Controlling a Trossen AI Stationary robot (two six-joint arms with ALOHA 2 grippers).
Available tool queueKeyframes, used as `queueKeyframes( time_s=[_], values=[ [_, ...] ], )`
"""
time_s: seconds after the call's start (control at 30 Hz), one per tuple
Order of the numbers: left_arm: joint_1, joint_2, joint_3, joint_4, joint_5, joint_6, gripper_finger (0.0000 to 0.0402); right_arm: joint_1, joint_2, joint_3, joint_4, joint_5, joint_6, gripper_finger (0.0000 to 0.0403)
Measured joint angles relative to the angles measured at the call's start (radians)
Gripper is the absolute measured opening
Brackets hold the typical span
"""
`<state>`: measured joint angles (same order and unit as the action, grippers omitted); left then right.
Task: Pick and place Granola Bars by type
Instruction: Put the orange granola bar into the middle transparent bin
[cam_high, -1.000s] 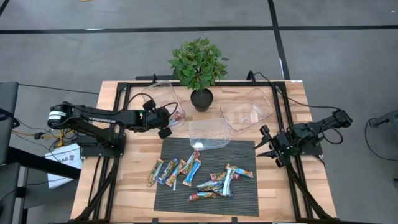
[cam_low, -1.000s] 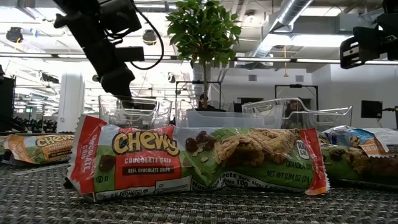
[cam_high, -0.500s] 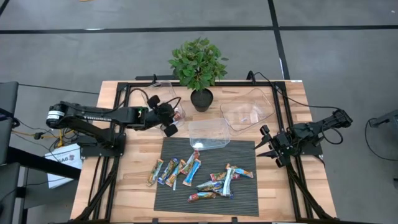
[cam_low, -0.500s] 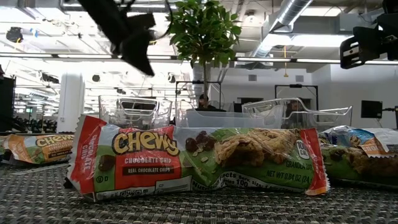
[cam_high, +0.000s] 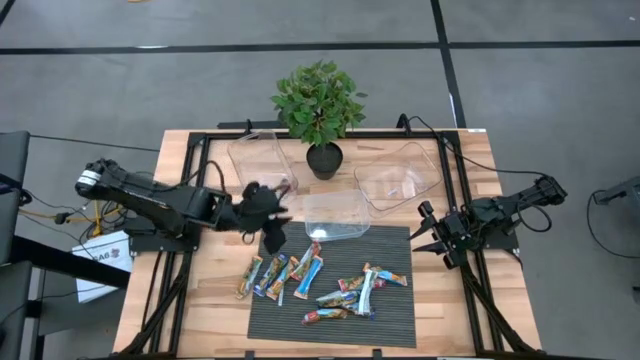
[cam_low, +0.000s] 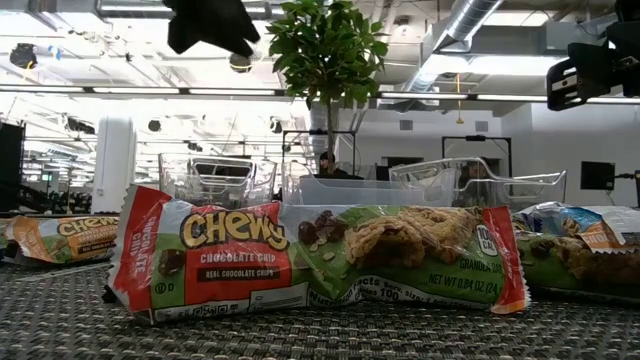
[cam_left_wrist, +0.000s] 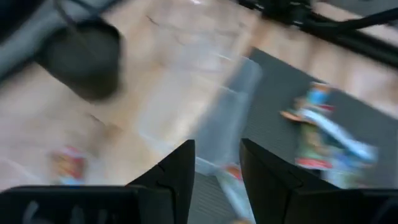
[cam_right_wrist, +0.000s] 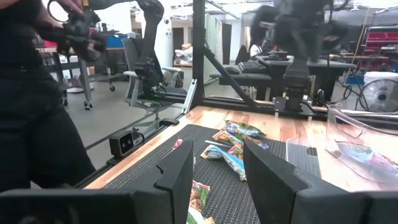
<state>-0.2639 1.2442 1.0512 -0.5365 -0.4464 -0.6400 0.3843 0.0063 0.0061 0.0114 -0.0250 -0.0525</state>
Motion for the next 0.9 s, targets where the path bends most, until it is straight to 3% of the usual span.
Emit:
queueKeyframes(
  time_s=[0.37, 0.53, 0.7, 0.9],
  values=[
    [-0.172, 0.001, -0.008, -0.149, 0.156, -0.616, 0.0121, 0.000, 0.000, 0.000, 0.000, 0.000, 0.000, 0.0133],
    [-0.246, 0.002, -0.008, -0.277, 0.178, -0.847, 0.0121, 0.000, 0.000, 0.000, 0.000, 0.000, 0.000, 0.0133],
    [-0.324, 0.028, -0.010, -0.394, 0.180, -0.947, 0.0121, 0.000, 0.000, 0.000, 0.000, 0.000, 0.000, 0.0134],
    [-0.416, 0.122, -0.010, -0.426, 0.234, -0.943, 0.0121, 0.000, 0.000, 0.000, 0.000, 0.000, 0.000, 0.0134]
  ],
)
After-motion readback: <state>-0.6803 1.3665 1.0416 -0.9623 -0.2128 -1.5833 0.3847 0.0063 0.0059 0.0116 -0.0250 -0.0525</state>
